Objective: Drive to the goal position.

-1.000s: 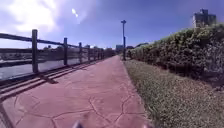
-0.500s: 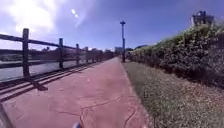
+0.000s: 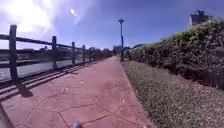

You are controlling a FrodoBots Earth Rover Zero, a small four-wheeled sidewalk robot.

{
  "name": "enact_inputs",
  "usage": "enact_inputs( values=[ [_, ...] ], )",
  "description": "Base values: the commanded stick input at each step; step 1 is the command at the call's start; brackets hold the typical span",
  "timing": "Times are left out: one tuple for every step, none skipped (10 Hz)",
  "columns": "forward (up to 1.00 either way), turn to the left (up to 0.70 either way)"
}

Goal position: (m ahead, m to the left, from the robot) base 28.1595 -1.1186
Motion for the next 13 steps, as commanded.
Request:
enact_inputs(
  values=[
    [0.7,0.0],
    [0.7,0.0],
    [0.7,0.0],
    [0.7,0.0],
    [0.7,0.0],
    [0.7,0.0],
    [0.7,0.0],
    [0.7,0.0],
    [0.7,0.15],
    [0.7,0.35],
    [0.7,0.35],
    [0.7,0.35],
    [0.7,0.35]
  ],
)
